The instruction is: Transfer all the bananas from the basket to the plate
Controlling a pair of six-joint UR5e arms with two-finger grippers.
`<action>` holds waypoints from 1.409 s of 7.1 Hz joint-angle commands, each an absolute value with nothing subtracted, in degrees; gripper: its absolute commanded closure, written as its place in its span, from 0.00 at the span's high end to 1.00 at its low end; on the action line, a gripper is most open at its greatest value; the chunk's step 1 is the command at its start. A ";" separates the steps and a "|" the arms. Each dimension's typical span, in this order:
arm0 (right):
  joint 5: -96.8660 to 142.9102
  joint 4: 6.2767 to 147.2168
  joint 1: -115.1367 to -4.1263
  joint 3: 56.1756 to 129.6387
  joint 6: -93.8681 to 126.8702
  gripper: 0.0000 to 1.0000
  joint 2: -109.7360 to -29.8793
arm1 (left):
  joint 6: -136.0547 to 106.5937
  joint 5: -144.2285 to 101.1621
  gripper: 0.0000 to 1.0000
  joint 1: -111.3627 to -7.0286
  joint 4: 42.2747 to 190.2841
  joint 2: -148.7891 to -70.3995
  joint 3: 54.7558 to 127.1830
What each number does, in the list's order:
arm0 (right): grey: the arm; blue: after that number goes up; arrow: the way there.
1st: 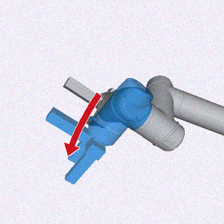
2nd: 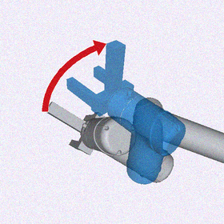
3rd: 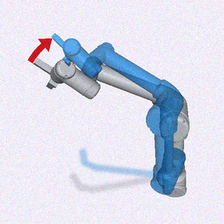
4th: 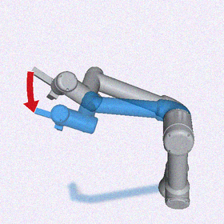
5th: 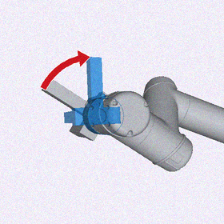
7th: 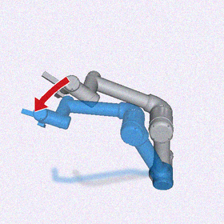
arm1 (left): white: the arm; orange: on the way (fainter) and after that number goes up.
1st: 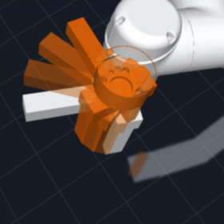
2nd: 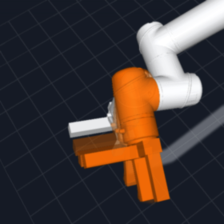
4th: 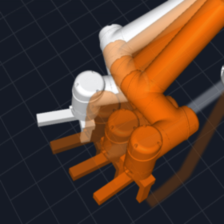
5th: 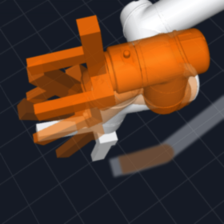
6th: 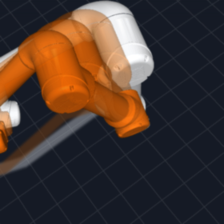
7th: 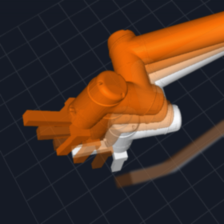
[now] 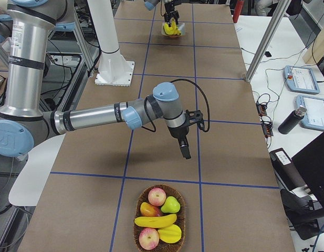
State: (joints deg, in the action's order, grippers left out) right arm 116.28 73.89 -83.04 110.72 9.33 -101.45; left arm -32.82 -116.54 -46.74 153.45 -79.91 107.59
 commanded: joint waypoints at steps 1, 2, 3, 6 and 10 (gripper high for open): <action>122.73 73.83 -90.14 104.80 -0.15 1.00 -101.43 | -36.81 -116.54 0.99 -46.32 153.37 -80.07 107.40; 126.70 73.83 -94.53 101.11 -4.53 1.00 -101.08 | -37.00 -116.63 0.99 -46.32 153.28 -80.68 107.14; 127.35 73.92 -98.05 96.81 -9.27 1.00 -100.38 | -37.00 -116.63 1.00 -46.32 153.28 -80.77 106.96; 134.46 69.21 -99.49 75.57 -11.34 1.00 -93.97 | -37.00 -116.63 1.00 -46.23 153.28 -80.95 106.35; 139.39 66.27 -99.40 69.18 -9.40 0.94 -94.92 | -37.00 -116.72 1.00 -46.23 153.28 -81.30 106.61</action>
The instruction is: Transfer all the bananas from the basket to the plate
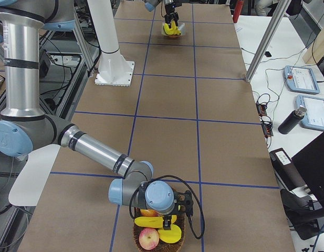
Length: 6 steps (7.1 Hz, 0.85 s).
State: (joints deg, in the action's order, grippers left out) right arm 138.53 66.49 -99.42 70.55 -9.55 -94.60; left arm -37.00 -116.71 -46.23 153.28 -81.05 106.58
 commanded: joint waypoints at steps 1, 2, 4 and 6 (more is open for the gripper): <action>138.96 66.18 -99.40 68.39 -10.01 0.90 -95.10 | -37.00 -116.72 1.00 -46.23 153.19 -81.82 106.35; 137.91 66.09 -99.40 68.03 -10.72 0.86 -95.10 | -37.00 -116.72 1.00 -46.23 153.19 -81.91 106.35; 135.62 66.18 -99.14 67.68 -10.99 0.75 -95.10 | -37.00 -116.72 1.00 -46.23 153.28 -81.91 106.35; 135.18 66.18 -97.92 66.98 -10.99 0.69 -95.01 | -37.00 -117.76 1.00 -46.23 153.37 -81.91 106.26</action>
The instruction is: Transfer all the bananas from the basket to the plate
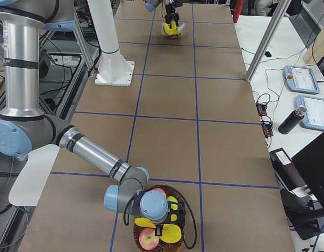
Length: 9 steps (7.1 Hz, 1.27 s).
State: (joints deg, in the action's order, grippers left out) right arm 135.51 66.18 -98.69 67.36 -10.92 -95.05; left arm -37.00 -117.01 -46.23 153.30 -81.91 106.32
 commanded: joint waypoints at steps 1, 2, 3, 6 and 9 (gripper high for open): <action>135.18 66.09 -97.48 66.71 -10.99 0.69 -95.01 | -37.00 -117.95 1.00 -46.23 153.37 -81.91 106.35; 134.48 65.92 -97.12 66.62 -10.99 0.69 -95.01 | -37.00 -117.95 1.00 -46.23 153.37 -82.00 106.26; 133.17 64.18 -96.68 65.75 -10.90 0.69 -94.92 | -37.00 -117.95 1.00 -46.23 153.37 -82.00 106.35; 133.15 63.37 -96.59 65.83 -10.90 0.00 -94.40 | -37.00 -117.95 1.00 -46.23 153.37 -82.18 106.26; 133.85 64.07 -96.77 71.77 -11.60 0.00 -93.95 | -37.00 -118.04 1.00 -46.23 153.11 -82.44 106.17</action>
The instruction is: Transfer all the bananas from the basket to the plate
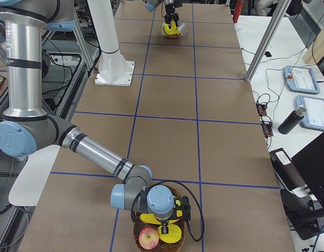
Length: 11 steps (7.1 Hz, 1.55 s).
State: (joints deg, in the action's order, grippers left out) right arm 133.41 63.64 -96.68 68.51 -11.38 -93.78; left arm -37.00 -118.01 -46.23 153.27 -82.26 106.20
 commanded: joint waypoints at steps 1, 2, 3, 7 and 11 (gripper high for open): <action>133.94 64.59 -96.85 73.63 -11.25 0.00 -93.17 | -37.09 -118.04 1.00 -46.23 152.93 -82.53 106.08; 133.95 69.39 -96.94 76.35 -10.64 0.00 -90.21 | -40.22 -119.34 1.00 -46.23 152.76 -83.75 106.00; 133.95 75.78 -96.86 80.73 -8.89 0.00 -87.22 | -44.87 -120.31 1.00 -46.23 152.49 -86.20 105.91; 138.25 78.93 -86.35 96.90 26.87 0.00 -79.38 | -58.41 -119.88 1.00 -46.14 152.32 -94.36 105.56; 133.09 72.97 -71.31 107.21 64.43 0.00 -69.02 | -76.59 -119.71 1.00 -46.06 151.35 -107.19 106.35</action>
